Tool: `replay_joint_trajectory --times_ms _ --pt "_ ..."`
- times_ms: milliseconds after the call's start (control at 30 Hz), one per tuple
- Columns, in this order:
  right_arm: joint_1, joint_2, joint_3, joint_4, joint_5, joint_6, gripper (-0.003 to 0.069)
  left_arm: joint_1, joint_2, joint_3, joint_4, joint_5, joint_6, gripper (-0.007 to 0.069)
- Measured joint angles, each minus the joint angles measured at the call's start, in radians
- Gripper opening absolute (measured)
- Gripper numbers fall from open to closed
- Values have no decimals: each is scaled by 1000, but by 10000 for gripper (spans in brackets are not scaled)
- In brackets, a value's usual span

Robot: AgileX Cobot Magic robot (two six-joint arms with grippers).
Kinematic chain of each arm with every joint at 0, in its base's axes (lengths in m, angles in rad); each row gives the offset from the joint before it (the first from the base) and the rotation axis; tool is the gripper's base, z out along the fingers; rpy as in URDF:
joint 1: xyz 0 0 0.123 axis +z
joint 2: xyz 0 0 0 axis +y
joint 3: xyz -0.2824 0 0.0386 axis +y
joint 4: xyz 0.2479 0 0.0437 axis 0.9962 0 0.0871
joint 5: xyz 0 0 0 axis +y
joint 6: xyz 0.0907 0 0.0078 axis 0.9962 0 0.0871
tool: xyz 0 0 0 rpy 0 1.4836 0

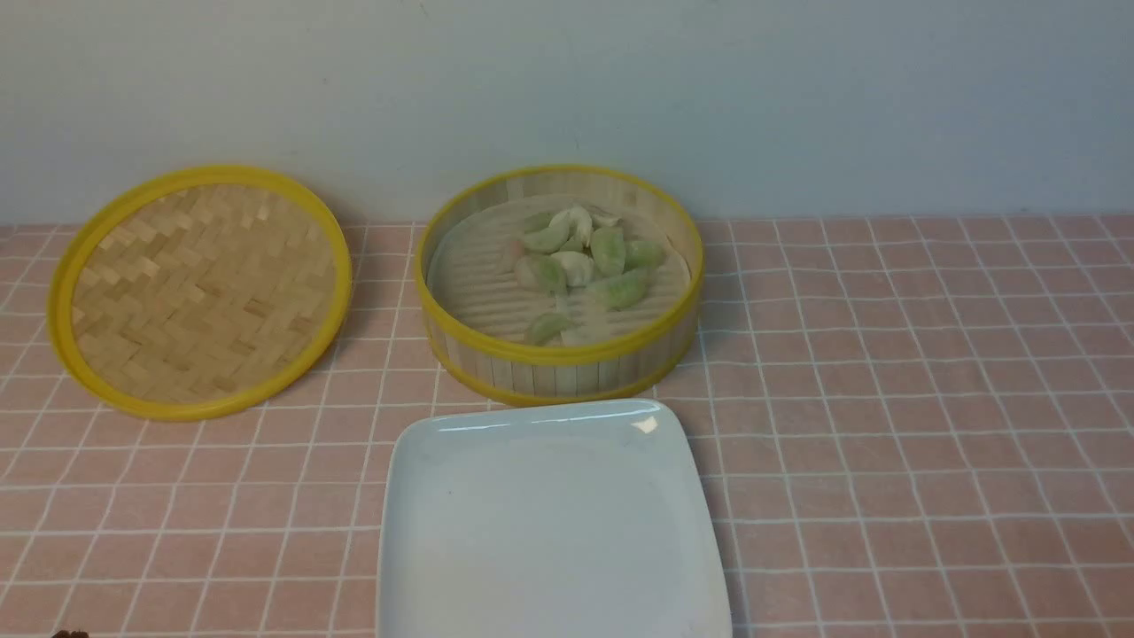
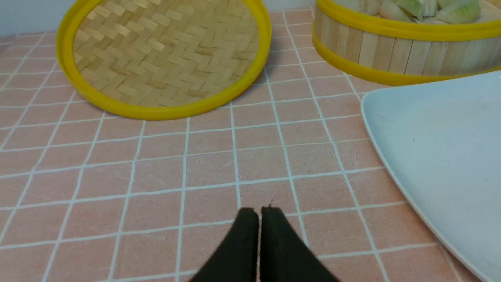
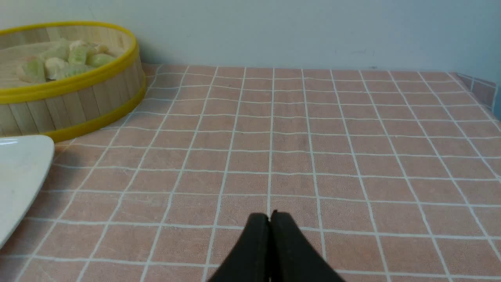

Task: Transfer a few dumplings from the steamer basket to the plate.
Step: Use the left arm to grab a dumpling from the steamer

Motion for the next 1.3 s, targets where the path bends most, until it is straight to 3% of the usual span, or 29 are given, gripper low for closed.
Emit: replay_joint_trajectory --times_ms 967,1100,1300 --pt "0 0 0 0 0 0 -14 0 0 0 43 -14 12 -6" --pt "0 0 0 0 0 0 -14 0 0 2 4 -130 -27 -6" --pt "0 0 0 0 0 0 -14 0 0 2 -243 -414 -170 -6"
